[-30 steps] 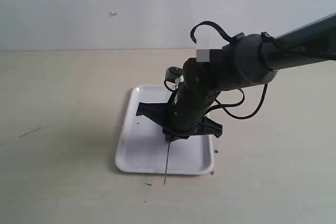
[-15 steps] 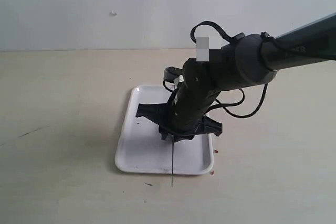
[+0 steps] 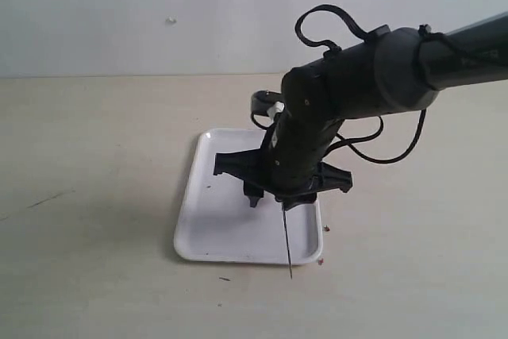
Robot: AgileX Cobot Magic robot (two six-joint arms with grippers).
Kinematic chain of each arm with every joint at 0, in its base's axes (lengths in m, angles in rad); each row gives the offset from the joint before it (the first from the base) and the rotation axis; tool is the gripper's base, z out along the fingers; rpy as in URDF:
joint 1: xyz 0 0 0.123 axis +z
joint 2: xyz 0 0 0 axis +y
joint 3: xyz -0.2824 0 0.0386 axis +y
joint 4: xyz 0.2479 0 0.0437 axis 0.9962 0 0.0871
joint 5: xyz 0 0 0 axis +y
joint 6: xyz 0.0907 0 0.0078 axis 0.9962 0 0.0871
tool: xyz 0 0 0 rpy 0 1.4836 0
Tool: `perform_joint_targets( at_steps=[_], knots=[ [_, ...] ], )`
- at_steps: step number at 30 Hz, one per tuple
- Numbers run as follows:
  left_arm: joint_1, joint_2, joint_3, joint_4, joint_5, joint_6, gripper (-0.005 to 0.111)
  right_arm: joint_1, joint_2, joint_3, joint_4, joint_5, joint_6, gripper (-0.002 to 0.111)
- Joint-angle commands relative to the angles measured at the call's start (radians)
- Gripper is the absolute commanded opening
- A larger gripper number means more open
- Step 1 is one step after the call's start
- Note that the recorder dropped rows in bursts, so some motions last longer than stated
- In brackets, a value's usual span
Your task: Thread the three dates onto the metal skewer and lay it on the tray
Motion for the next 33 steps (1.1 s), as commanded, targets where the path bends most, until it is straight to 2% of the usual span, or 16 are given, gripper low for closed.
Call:
perform_joint_targets(
  at_steps=[1, 10, 14, 16, 18, 20, 21, 26, 28, 33],
  knots=[
    [0.003, -0.006, 0.003, -0.003, 0.014, -0.009, 0.0, 0.003, -0.019, 0.002, -0.03, 0.016, -0.003, 0.047],
    [0.003, -0.006, 0.003, -0.006, 0.02, -0.009, 0.0, 0.003, -0.019, 0.002, -0.039, 0.007, -0.056, 0.047],
    [0.003, -0.063, 0.004, -0.007, 0.049, -0.043, 0.0, 0.003, -0.061, 0.002, -0.2, -0.048, -0.052, 0.045],
    [0.003, -0.136, 0.045, -0.007, 0.023, -0.058, 0.0, 0.003, -0.117, 0.002, -0.294, -0.049, -0.052, 0.036],
    [0.003, -0.215, 0.1, -0.007, -0.024, -0.058, 0.0, 0.003, -0.175, 0.002, -0.381, -0.042, -0.055, 0.018],
    [0.003, -0.269, 0.146, -0.005, -0.035, -0.046, 0.0, 0.003, -0.219, 0.002, -0.426, -0.04, -0.055, 0.004],
    [0.003, -0.297, 0.17, -0.003, -0.037, -0.046, 0.0, 0.003, -0.245, 0.007, -0.445, -0.047, -0.055, 0.0],
    [0.003, -0.419, 0.308, -0.014, -0.054, -0.069, 0.0, 0.003, -0.406, 0.118, -0.494, -0.239, -0.055, 0.0],
    [0.003, -0.463, 0.377, -0.044, -0.106, -0.112, 0.0, 0.003, -0.494, 0.199, -0.494, -0.37, -0.055, 0.0],
    [0.003, -0.544, 0.54, -0.096, -0.105, -0.169, 0.0, 0.003, -0.711, 0.44, -0.498, -0.716, -0.066, 0.0]
  ],
)
